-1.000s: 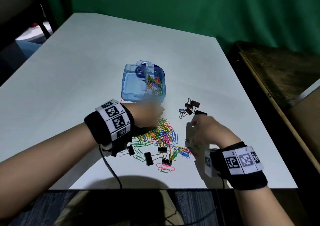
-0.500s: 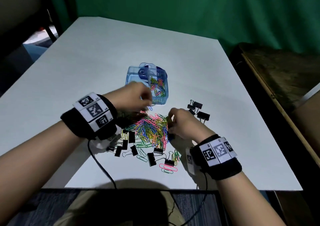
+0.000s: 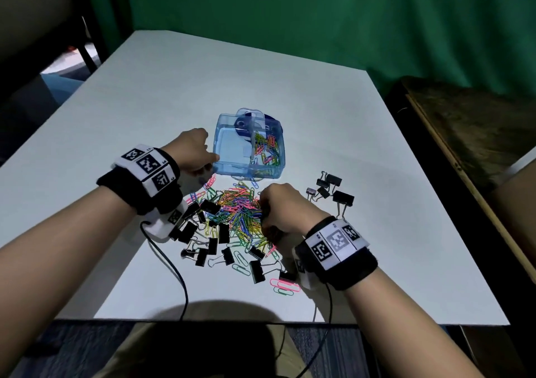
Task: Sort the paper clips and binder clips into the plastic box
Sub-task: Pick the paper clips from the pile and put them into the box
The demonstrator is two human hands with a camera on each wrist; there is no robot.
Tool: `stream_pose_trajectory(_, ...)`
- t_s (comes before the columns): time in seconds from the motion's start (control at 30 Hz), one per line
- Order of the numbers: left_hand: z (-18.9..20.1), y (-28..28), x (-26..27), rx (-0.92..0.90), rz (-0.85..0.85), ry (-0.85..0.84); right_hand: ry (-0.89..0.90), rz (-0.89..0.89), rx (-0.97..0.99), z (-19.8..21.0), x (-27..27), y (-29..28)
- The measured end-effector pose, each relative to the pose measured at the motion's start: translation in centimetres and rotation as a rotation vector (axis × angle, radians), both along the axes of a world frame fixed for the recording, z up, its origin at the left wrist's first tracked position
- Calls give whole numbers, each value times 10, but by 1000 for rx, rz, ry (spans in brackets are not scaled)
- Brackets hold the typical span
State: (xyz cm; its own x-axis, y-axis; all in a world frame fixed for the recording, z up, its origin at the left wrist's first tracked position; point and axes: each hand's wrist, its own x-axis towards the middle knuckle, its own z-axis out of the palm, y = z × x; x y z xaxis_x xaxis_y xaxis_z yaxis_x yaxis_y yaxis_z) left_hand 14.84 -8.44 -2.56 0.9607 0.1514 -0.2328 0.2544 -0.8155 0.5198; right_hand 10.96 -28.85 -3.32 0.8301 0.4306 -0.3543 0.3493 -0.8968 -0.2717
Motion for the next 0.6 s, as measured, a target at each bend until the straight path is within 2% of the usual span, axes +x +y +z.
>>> stream_pose_trajectory(0.1,1,0,3,-51,10,-10,-4,-87,97,4,8,-5)
stream_pose_trajectory(0.17,0,0,4,-116,10,-9,16,-176,227,7,11,-11)
stream_pose_trajectory(0.27,1,0,4,-131,-15,-15,150,-305,446,10,12,-20)
stream_pose_trajectory(0.4,1,1,3,-116,-65,-17,254,-411,640,28,17,-29)
stream_pose_trajectory(0.5,1,1,4,-80,-90,-26,206,-457,809,51,28,-31)
stream_pose_trajectory(0.6,1,0,5,-88,-83,-25,45,-528,956,61,53,-22)
